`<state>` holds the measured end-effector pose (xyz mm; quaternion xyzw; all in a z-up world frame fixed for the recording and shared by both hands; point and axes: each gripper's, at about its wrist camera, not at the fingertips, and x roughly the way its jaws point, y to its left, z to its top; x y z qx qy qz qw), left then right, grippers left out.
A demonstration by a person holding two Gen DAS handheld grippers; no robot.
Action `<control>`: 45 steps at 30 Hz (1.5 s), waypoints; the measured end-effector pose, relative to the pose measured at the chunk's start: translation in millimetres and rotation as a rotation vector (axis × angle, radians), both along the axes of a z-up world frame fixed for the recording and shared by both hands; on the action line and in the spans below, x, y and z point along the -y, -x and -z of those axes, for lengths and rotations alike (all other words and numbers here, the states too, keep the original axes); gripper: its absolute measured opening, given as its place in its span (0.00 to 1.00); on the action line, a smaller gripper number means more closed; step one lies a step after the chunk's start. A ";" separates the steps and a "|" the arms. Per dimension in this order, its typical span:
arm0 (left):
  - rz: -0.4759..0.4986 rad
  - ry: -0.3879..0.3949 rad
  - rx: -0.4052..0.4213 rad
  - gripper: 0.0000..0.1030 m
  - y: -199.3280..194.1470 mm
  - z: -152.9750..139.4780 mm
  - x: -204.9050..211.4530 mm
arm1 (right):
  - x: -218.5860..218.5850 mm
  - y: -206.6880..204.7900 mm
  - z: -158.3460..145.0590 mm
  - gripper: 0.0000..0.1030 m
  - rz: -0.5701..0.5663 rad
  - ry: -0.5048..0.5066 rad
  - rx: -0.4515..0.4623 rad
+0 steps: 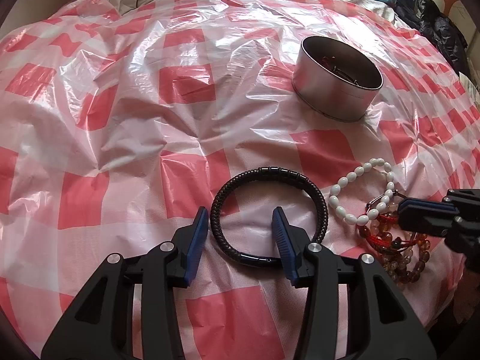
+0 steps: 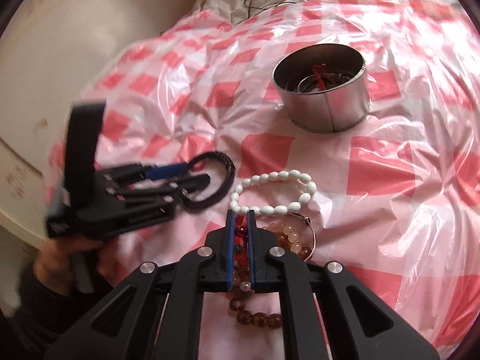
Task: Organize jewelry
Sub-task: 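Grasp the red cord bracelet with the right tool while the left tool holds the black bracelet, then lower the black bracelet into the tin with the left tool while the right tool drops its bracelet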
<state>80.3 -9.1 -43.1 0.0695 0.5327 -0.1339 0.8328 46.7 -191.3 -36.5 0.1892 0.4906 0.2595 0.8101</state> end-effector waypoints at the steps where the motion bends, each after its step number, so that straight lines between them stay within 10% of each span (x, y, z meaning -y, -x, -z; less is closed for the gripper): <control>1: 0.000 0.000 0.001 0.41 0.0 0.0 0.0 | 5.4 -0.7 -1.1 0.08 0.008 -0.038 -0.006; 15: 0.010 -0.005 0.006 0.44 -0.1 2.8 5.0 | 35.0 0.9 -29.4 0.08 0.053 -0.280 0.022; 19: 0.016 -0.007 0.014 0.11 -0.2 0.6 5.4 | 44.7 -1.9 -26.4 0.08 0.099 -0.278 0.016; 24: 0.014 0.025 0.032 0.07 -0.5 -6.0 2.6 | 64.6 -7.5 -16.1 0.08 0.183 -0.275 -0.011; 33: 0.004 0.060 0.039 0.07 -1.9 -12.2 -1.1 | 83.7 -17.0 19.0 0.09 0.274 -0.189 -0.160; 40: 0.002 0.041 0.019 0.07 -3.1 -5.5 -1.8 | 70.3 -16.7 19.8 0.30 0.221 -0.073 -0.158; 45: -0.005 0.028 -0.005 0.07 -5.4 2.5 -1.9 | 53.3 -13.7 15.3 0.19 0.187 0.131 -0.104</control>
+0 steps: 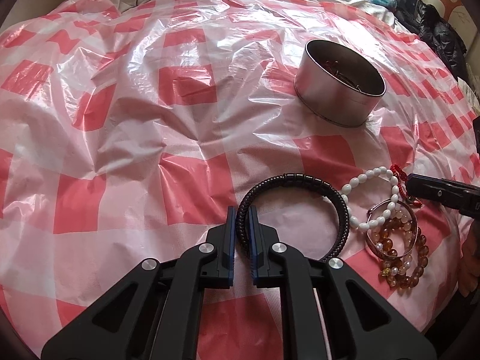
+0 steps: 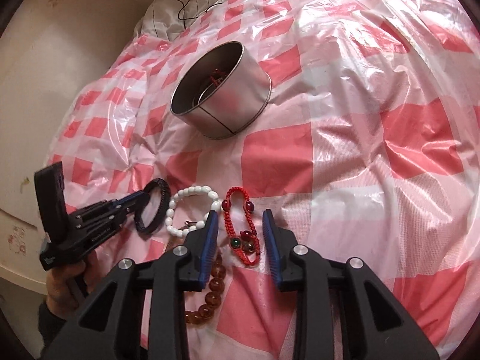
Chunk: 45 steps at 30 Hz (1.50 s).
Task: Organize jewelry
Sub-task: 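Lower the black bracelet into the tin with the left tool while the right tool drops its bracelet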
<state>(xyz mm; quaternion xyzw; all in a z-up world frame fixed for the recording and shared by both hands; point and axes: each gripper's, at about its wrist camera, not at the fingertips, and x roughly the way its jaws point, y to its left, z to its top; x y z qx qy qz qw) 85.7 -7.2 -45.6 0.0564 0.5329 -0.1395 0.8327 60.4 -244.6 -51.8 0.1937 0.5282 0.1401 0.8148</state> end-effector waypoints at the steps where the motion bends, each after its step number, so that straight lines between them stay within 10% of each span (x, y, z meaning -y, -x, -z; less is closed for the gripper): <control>1: 0.001 -0.003 0.000 0.07 0.0 0.5 0.7 | -1.2 0.3 0.1 0.10 -0.003 0.024 0.005; 14: -0.003 0.248 0.030 0.06 1.9 -37.1 -6.3 | 31.8 13.8 -39.4 0.03 0.037 -0.423 0.200; 45: -0.001 0.221 0.190 0.07 -27.0 -85.2 57.9 | 42.5 -46.1 -87.4 0.03 0.106 -0.393 0.290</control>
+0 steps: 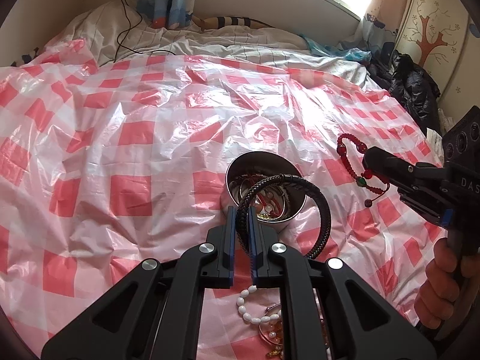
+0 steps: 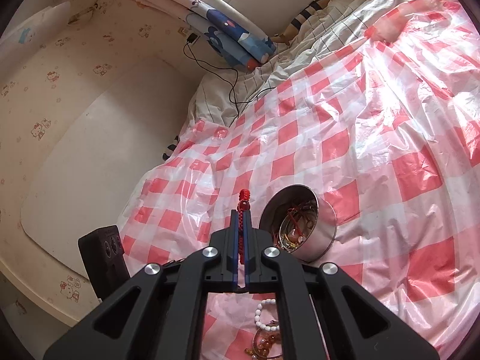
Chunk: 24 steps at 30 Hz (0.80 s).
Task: Organize jewelry
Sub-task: 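Lower the black bracelet into the tin with the left tool while the right tool drops its bracelet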
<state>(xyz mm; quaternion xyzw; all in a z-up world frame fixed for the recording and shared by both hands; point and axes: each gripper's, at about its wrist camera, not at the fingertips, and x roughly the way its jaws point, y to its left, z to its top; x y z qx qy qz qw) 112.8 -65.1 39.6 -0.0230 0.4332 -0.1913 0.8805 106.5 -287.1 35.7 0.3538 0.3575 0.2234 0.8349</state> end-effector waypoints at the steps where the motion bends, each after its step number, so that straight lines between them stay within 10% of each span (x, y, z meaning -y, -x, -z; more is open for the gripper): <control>1: -0.003 -0.002 -0.001 0.07 -1.9 1.7 0.8 | 1.4 -0.5 1.7 0.03 0.004 -0.007 -0.001; 24: -0.098 -0.025 -0.045 0.17 -60.0 46.4 41.2 | -7.9 -44.8 21.6 0.03 -0.005 -0.023 -0.026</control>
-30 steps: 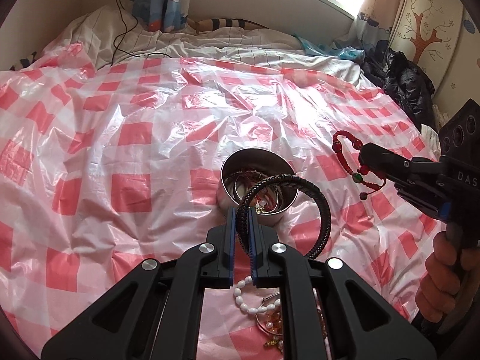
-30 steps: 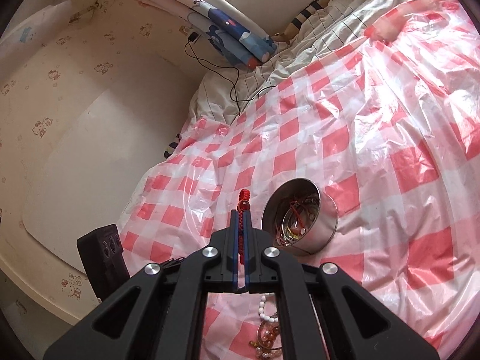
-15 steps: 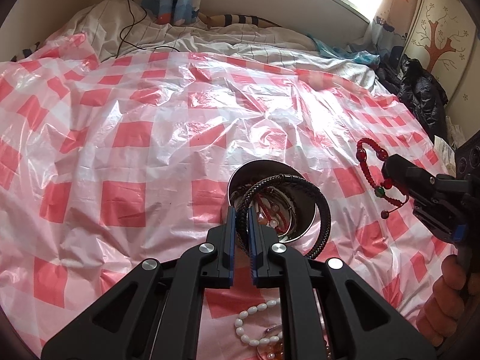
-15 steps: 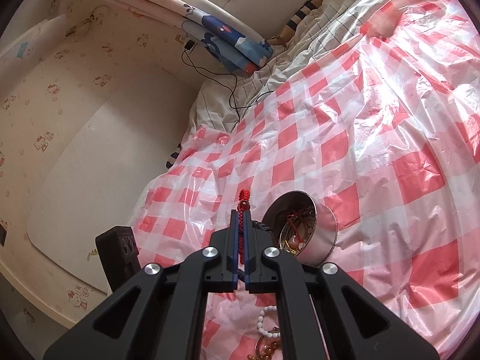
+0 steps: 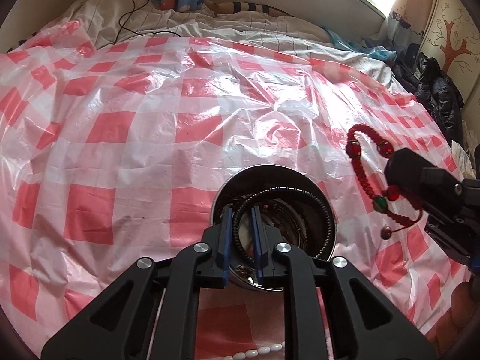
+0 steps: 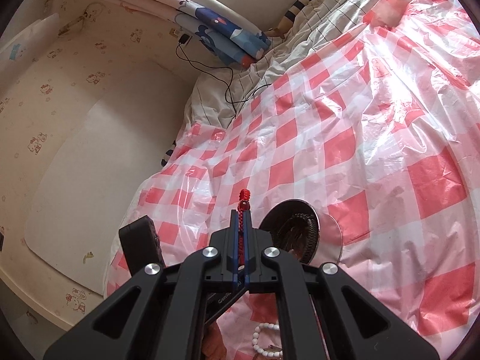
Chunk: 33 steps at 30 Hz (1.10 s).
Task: Organize jewelry
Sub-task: 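Lower the black bracelet into the tin with the left tool while the right tool drops its bracelet, then open both tools and move them back toward the remaining bracelets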
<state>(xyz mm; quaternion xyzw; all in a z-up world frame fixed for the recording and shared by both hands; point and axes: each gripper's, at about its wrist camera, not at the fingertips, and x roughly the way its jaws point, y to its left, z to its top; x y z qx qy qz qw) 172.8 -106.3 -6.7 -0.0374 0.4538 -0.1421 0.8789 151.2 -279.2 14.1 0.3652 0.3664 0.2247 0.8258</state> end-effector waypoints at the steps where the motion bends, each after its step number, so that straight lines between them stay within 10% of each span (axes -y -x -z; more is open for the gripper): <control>1: -0.008 0.017 0.010 0.18 1.5 -4.7 -4.3 | -3.1 -3.3 3.1 0.03 -0.006 0.007 -0.008; 5: -0.097 0.027 0.103 0.49 12.3 -28.9 -24.1 | -22.5 -13.4 18.7 0.04 -0.053 0.142 -0.101; 10: -0.094 0.029 0.102 0.53 19.0 -36.0 -35.8 | -14.2 -4.5 16.6 0.42 0.040 0.221 -0.084; 16: -0.017 -0.073 0.088 0.60 42.3 -30.3 -41.2 | -1.7 7.7 13.1 0.49 0.072 0.204 -0.098; 19: 0.002 -0.110 0.067 0.64 56.6 -22.3 -47.8 | -1.1 15.7 15.3 0.68 0.084 0.214 -0.138; 33: 0.165 -0.325 0.077 0.70 107.4 -5.4 -34.0 | -11.5 54.2 25.0 0.76 0.035 0.313 -0.179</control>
